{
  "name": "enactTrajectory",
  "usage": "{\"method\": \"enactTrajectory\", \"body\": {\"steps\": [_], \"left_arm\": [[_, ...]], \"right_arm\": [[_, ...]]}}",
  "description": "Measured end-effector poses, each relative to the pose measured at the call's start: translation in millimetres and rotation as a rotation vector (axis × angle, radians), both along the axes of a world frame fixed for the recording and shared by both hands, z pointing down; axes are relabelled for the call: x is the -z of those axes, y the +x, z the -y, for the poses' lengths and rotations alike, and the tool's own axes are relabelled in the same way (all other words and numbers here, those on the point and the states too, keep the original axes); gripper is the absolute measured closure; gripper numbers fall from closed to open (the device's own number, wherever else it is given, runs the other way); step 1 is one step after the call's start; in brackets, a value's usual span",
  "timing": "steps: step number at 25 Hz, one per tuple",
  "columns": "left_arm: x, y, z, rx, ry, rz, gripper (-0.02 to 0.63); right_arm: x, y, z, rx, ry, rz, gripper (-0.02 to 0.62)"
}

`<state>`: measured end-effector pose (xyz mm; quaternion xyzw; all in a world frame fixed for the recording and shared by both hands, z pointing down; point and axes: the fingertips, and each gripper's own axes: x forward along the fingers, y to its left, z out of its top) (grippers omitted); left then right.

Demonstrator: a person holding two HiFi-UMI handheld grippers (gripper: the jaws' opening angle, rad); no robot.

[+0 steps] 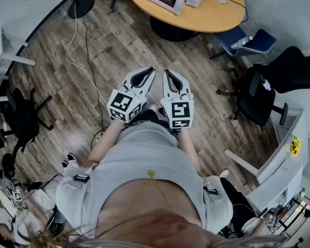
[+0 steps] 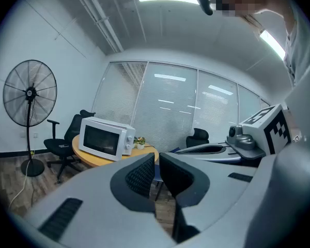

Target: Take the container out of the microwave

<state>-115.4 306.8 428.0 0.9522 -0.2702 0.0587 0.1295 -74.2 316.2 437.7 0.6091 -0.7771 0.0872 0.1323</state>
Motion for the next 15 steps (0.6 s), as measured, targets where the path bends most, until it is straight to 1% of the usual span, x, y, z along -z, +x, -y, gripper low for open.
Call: {"method": "enactTrajectory", "body": {"steps": [7, 10, 13, 15], "left_arm": [[3.4, 3.1, -2.0, 0.011, 0.004, -0.004, 0.557], [4.8, 6.7, -3.5, 0.007, 0.01, -0.008, 0.557], [4.0, 8.8, -5.0, 0.01, 0.015, -0.006, 0.554], [3.6, 11.0, -5.9, 0.011, 0.014, -0.009, 0.531]], "right_arm": [[5.1, 4.4, -4.1, 0.002, 0.015, -0.007, 0.578], [8.5, 7.7, -4.6, 0.002, 0.042, 0.003, 0.577], [9.5, 11.2, -6.1, -0.001, 0.059, -0.009, 0.574], [10.1, 12.7, -7.1, 0.005, 0.067, -0.007, 0.542]]}}
